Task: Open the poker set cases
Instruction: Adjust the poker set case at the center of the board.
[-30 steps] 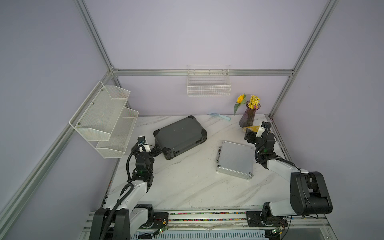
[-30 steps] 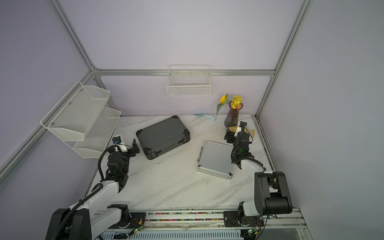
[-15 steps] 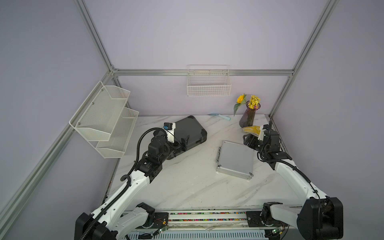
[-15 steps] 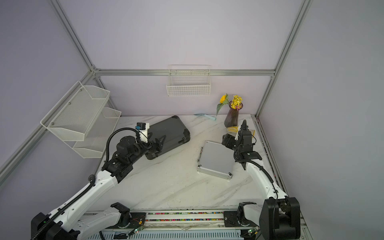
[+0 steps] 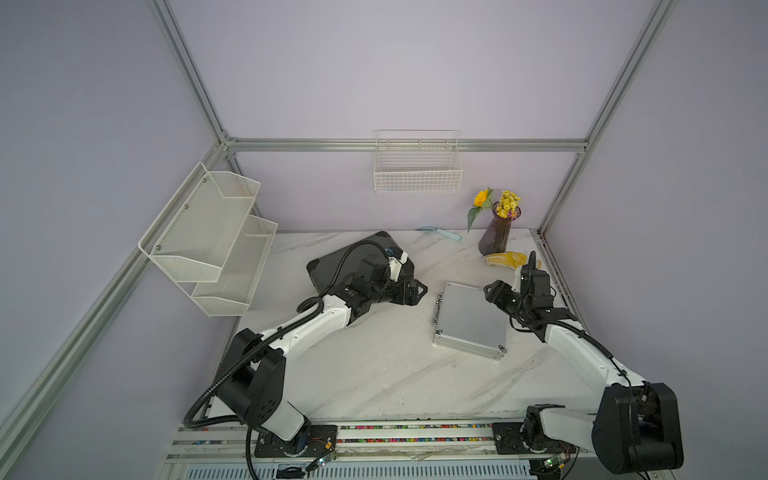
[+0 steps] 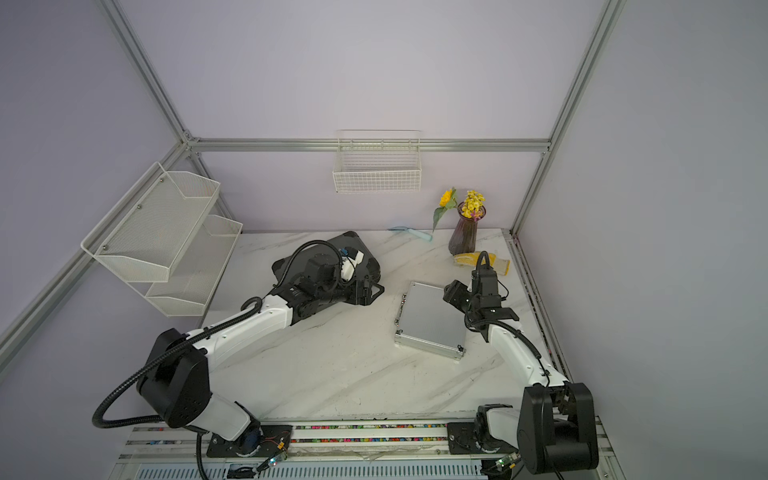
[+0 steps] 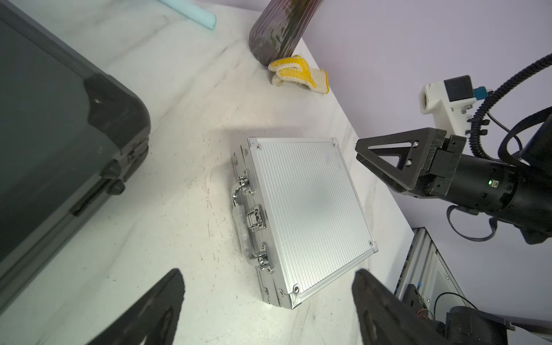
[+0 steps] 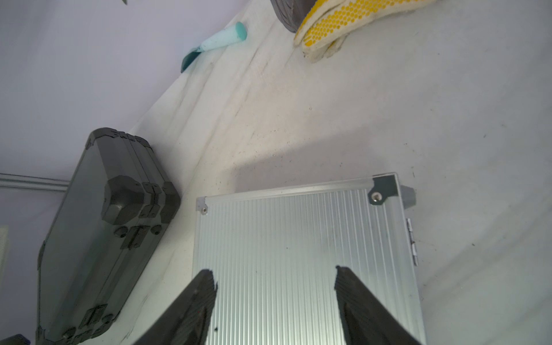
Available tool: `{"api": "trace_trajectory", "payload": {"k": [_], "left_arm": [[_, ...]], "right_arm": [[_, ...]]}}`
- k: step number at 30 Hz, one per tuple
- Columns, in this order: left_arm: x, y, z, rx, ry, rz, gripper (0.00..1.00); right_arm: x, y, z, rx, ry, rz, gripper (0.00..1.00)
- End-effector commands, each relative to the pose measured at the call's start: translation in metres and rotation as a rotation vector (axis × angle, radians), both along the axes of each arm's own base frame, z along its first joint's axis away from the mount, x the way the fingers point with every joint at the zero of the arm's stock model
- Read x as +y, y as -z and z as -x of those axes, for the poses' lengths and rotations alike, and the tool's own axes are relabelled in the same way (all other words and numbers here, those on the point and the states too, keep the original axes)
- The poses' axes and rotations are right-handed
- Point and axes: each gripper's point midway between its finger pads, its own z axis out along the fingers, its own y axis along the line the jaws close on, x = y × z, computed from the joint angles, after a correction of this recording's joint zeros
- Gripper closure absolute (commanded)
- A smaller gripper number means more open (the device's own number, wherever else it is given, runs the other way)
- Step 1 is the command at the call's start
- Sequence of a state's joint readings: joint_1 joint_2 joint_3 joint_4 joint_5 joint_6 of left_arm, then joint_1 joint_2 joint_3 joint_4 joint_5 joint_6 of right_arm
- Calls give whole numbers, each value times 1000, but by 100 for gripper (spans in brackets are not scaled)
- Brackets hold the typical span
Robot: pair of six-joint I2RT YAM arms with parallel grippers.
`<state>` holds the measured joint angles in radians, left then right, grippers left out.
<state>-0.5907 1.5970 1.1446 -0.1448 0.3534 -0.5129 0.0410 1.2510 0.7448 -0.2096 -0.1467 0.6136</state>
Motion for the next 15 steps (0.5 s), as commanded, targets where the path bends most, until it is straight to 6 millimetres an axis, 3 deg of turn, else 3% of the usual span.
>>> {"api": "trace_trajectory", "payload": {"k": [1, 10, 15], "left_arm": [[-25, -8, -4, 70, 45, 80, 14], [-67, 34, 0, 180, 111, 63, 16], [-76, 51, 0, 224, 128, 58, 18]], "right_arm": [[-3, 4, -6, -16, 32, -10, 35], [-15, 15, -2, -3, 88, 16, 45], [-18, 18, 2, 1, 97, 17, 47]]}}
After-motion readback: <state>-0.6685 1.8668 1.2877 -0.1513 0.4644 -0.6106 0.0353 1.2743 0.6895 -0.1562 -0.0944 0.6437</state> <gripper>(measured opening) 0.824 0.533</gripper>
